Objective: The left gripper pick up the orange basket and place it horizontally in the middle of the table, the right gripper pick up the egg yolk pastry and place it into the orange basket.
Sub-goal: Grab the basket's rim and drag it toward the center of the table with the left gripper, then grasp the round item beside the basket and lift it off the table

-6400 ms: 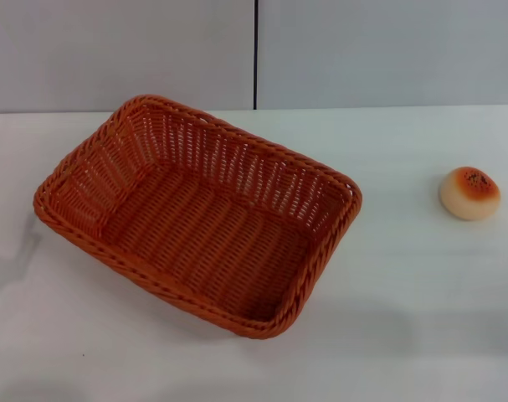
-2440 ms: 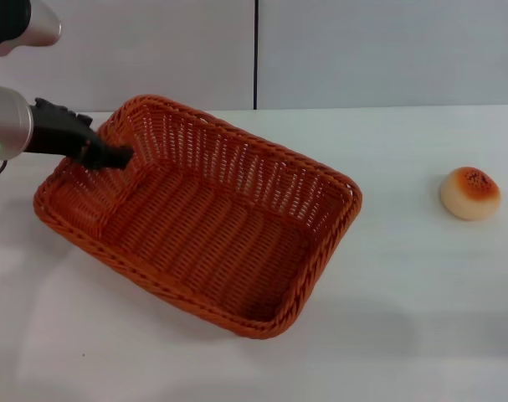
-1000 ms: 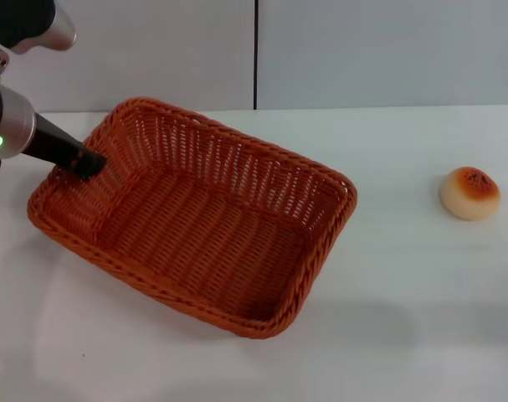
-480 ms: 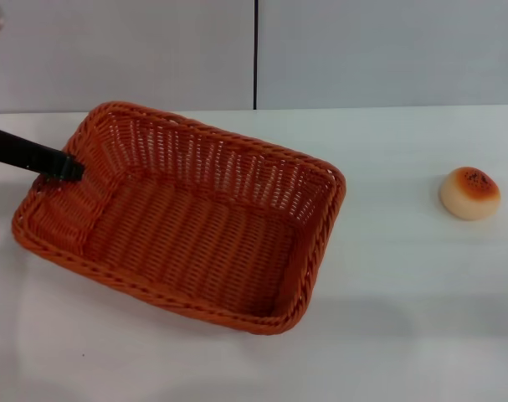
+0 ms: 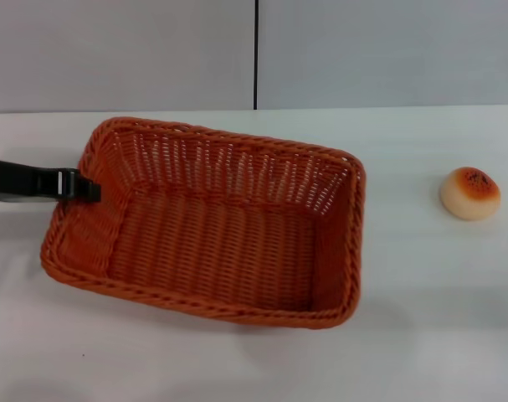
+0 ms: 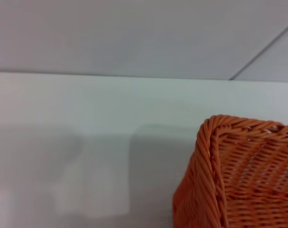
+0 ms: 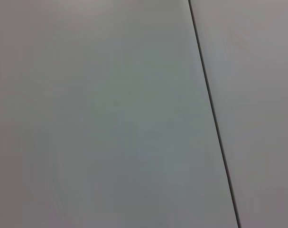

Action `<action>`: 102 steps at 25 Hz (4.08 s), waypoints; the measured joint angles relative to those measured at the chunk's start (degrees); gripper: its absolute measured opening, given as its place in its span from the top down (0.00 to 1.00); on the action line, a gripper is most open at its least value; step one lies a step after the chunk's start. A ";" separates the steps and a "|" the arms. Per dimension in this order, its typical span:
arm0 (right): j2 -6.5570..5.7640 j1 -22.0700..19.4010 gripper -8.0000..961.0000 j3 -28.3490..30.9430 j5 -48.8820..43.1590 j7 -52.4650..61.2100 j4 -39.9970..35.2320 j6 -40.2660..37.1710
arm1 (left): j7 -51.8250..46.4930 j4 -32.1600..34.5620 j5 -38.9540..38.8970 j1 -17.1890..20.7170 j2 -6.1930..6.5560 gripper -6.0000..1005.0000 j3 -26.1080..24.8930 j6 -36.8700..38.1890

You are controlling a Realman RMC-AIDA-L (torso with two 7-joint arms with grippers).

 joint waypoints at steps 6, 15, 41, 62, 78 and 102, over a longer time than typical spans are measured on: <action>-0.06 0.21 0.35 0.01 0.00 0.00 -1.14 1.36 | -0.25 -0.95 -11.18 5.62 -0.29 0.83 -0.70 -4.75; -0.11 0.57 0.35 -0.07 -0.04 0.00 -1.71 1.77 | -0.19 -2.58 -13.15 8.37 0.01 0.83 0.00 -7.13; 0.01 -0.64 0.35 -0.17 -0.71 0.00 -1.78 1.27 | 4.17 -3.97 -18.34 9.65 0.58 0.78 -6.99 -4.48; -0.76 -14.35 0.35 0.80 -18.30 52.71 -33.02 10.69 | 43.12 -30.51 -37.28 4.53 0.83 0.25 -34.21 -1.86; -10.98 0.01 0.35 15.80 -88.48 106.62 -51.65 -1.60 | 76.55 -50.35 -53.04 3.20 0.69 0.25 -40.02 3.42; -13.30 13.68 0.35 -0.51 -97.65 107.15 -38.12 6.62 | 84.71 -57.80 -53.98 2.13 0.68 0.26 -40.22 5.14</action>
